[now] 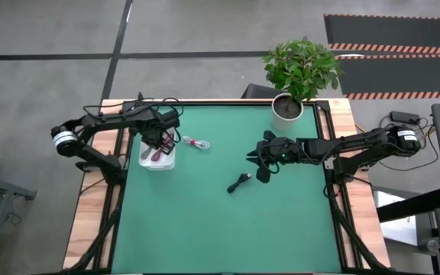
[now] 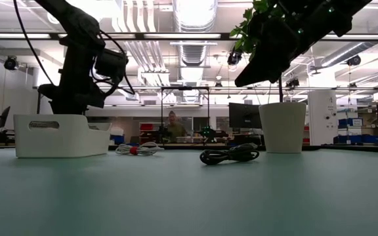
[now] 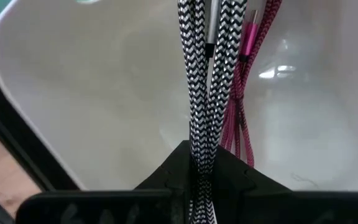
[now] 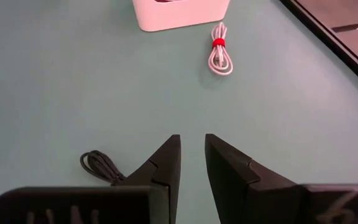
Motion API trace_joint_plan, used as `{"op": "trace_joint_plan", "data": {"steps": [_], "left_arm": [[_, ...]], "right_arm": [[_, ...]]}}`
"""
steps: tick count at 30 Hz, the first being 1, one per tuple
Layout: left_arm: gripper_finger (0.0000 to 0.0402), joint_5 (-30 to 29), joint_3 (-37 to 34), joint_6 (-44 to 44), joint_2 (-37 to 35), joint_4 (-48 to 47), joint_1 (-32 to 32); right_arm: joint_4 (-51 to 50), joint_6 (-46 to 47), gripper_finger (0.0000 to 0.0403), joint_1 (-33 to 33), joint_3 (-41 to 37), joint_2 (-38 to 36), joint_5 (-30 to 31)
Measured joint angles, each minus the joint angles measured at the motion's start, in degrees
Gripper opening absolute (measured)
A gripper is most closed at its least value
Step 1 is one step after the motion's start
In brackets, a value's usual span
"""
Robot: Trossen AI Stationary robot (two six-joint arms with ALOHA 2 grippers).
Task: Pick and place USB-C Cables
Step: Put the gray charger cable into the white bin
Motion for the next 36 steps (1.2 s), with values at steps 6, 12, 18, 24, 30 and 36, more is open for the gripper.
{"op": "trace_joint_plan", "data": {"steps": [6, 12, 18, 24, 30, 36], "left_arm": [[0.0022, 0.0, -0.6, 0.0, 0.0, 1.9, 0.0], [0.0022, 0.0, -0.6, 0.0, 0.0, 1.9, 0.0], [0.0022, 0.0, -0.6, 0.0, 0.0, 2.0, -0.1], [0.0028, 0.0, -0.6, 0.0, 0.0, 2.3, -0.1], [0.0033, 0.0, -0.6, 0.0, 0.0, 2.5, 0.0], [0.0034, -0.8, -0.6, 0.0, 0.0, 3.4, 0.0]], "right_arm": [[0.0, -0.1, 0.0066, 0.0, 0.0, 0.1, 0.0], [-0.2, 1.0, 0.0066, 0.3, 0.0, 0.1, 0.1], [-0.3, 1.0, 0.0066, 0.4, 0.0, 0.1, 0.0], [-0.2, 1.1, 0.0066, 0.4, 0.0, 0.1, 0.0], [-0.2, 1.0, 0.0066, 0.4, 0.0, 0.1, 0.0], [-0.2, 0.9, 0.0066, 0.4, 0.0, 0.1, 0.0]]}}
